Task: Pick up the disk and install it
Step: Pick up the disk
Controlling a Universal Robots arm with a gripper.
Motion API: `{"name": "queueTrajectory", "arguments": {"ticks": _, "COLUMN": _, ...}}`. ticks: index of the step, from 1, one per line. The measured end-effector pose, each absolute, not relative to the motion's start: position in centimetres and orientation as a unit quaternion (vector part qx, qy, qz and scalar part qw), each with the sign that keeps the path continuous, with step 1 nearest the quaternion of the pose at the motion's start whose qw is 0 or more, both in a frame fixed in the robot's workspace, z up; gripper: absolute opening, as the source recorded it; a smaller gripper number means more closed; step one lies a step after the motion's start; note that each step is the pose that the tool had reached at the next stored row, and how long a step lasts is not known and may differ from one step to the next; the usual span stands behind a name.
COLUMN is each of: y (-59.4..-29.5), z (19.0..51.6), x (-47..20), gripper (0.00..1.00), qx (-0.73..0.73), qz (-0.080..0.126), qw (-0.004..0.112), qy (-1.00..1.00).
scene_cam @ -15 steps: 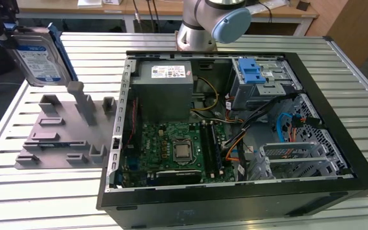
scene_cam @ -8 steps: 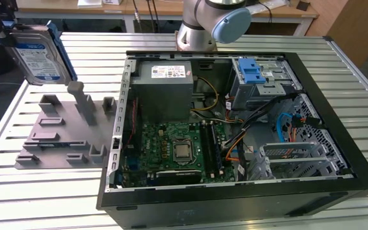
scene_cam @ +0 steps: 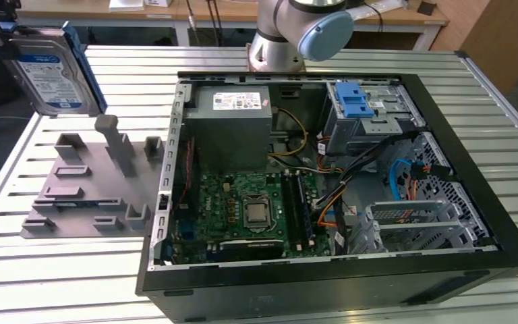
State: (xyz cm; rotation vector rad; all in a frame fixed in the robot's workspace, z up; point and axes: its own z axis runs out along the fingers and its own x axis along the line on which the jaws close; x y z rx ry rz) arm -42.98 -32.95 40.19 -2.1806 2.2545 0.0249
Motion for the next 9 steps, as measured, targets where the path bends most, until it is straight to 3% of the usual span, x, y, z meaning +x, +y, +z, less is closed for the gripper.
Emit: {"name": "queueTrajectory", "arguments": {"ticks": 9, "y": -33.0, "z": 42.1, "x": -43.0, "gripper": 0.36, "qx": -0.695, "qz": 0.008, "qw": 0.003, "qy": 0.719}}
